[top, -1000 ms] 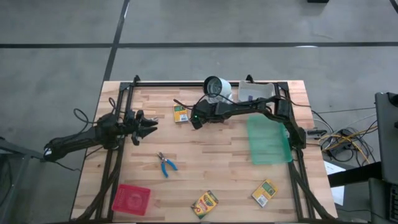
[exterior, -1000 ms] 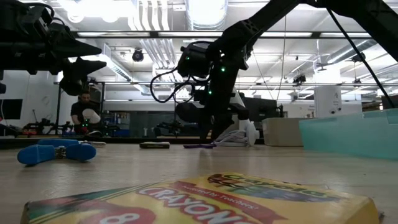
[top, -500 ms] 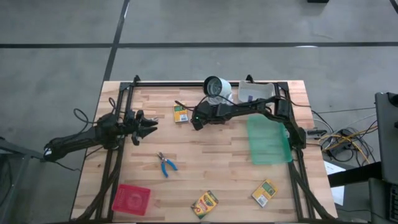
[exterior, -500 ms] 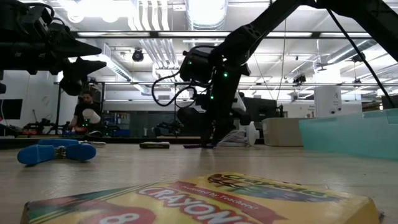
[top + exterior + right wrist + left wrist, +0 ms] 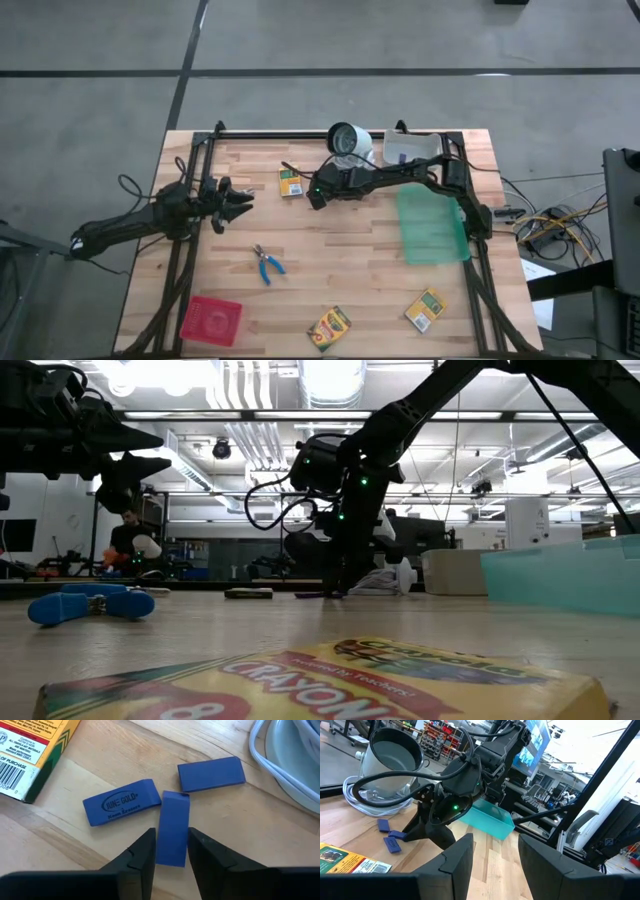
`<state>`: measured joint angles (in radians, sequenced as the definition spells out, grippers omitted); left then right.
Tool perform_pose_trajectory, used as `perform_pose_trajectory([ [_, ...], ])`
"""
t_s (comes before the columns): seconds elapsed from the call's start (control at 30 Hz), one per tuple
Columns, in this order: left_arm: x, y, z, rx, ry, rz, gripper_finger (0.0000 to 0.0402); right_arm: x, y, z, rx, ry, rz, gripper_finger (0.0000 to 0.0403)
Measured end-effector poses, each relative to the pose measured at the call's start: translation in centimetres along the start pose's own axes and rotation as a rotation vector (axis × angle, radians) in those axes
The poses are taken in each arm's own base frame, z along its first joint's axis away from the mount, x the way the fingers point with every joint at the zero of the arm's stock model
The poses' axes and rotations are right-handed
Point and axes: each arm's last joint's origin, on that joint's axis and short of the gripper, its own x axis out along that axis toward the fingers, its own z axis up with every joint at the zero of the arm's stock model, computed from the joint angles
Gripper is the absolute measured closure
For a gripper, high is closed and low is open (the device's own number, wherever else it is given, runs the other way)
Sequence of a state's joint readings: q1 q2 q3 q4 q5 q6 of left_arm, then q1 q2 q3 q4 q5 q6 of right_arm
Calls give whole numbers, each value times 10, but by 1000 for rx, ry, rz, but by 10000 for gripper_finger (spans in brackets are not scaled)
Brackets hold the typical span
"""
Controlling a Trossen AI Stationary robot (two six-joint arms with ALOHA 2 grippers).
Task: Pick & Place School Supplies
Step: Put the blue eraser into the gray bin
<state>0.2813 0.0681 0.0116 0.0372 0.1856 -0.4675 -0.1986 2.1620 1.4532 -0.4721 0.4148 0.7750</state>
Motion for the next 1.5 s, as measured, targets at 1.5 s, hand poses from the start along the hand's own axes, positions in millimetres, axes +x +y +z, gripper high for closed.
perform_pose_trajectory([
  [1.5,0,0,0,0,0,0,239,-29,4,12,-36,-9,49,342],
])
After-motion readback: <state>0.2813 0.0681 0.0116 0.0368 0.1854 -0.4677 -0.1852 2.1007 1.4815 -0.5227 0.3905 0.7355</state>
